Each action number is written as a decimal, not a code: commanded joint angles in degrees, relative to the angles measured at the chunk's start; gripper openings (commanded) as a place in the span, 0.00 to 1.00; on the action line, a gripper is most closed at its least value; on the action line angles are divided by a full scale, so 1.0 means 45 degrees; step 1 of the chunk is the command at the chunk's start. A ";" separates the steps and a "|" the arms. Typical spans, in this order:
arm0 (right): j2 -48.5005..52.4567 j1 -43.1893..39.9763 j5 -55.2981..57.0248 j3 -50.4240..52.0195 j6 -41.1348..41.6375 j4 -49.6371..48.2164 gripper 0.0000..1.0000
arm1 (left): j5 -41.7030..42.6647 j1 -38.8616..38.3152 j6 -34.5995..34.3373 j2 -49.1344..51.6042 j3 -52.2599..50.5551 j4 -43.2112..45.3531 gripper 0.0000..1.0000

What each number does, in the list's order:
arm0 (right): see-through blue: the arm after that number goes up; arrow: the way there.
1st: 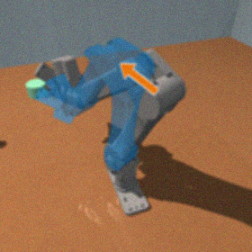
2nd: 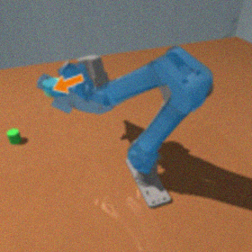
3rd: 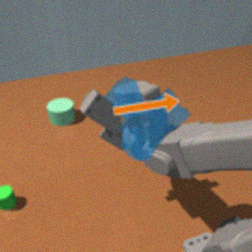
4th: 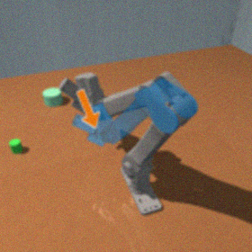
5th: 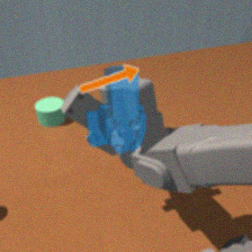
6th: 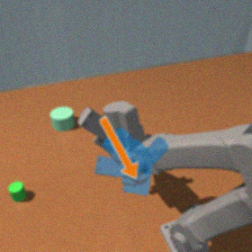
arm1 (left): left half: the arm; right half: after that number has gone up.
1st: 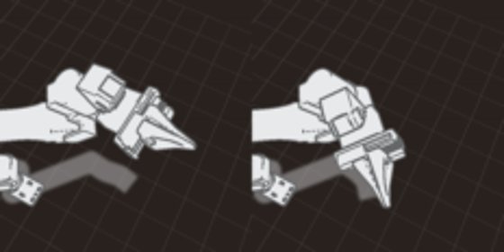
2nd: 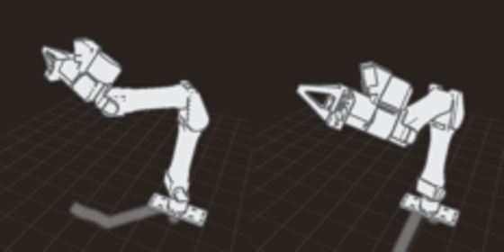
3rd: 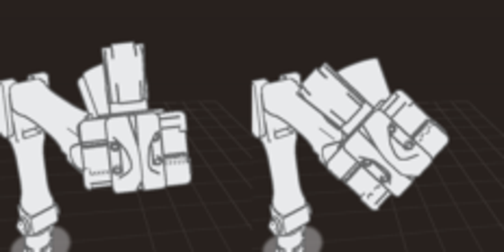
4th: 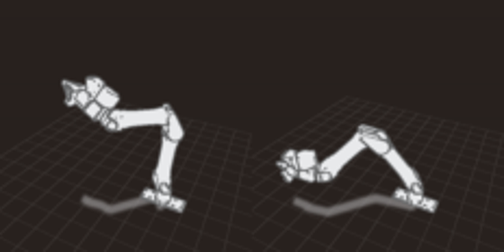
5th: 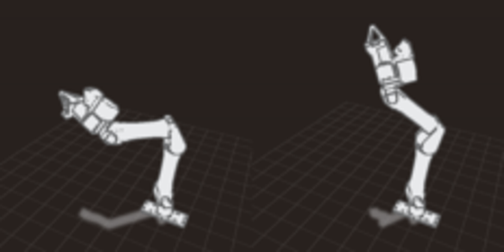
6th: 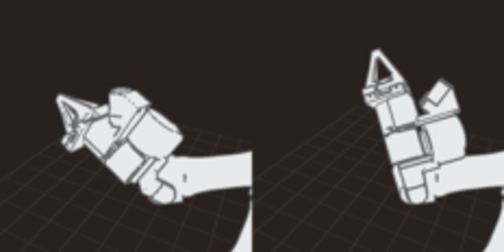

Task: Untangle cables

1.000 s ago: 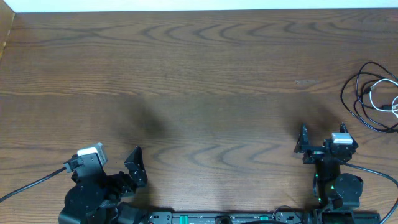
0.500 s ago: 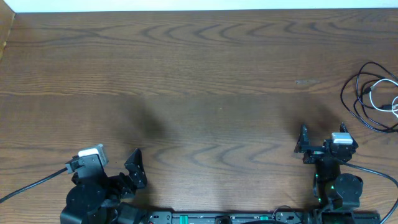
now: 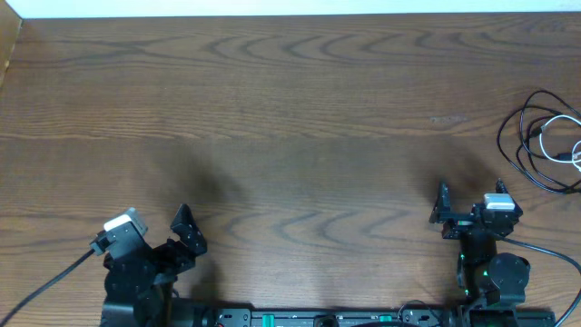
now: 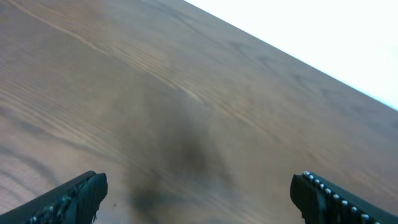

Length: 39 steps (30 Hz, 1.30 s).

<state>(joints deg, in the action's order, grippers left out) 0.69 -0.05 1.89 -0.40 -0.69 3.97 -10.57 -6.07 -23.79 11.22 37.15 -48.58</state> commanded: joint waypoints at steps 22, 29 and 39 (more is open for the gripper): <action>-0.0083 -0.0087 -0.0083 0.0019 -0.0151 0.0053 0.99 | 0.2118 0.1418 0.0219 -0.2477 -0.7747 1.0370 0.99; -0.0083 -0.0087 -0.0083 0.0019 -0.0151 0.0058 0.99 | 0.2118 0.1413 0.2098 -0.2477 -0.8204 1.1851 0.99; -0.0083 -0.0087 -0.0078 0.0019 -0.0151 0.0058 0.99 | 0.2642 0.1379 0.4056 -0.2477 -0.8204 0.9894 0.99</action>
<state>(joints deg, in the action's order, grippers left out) 0.69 -0.05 1.83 -0.40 -0.69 3.99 0.10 -0.01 -10.20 0.58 0.58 -0.45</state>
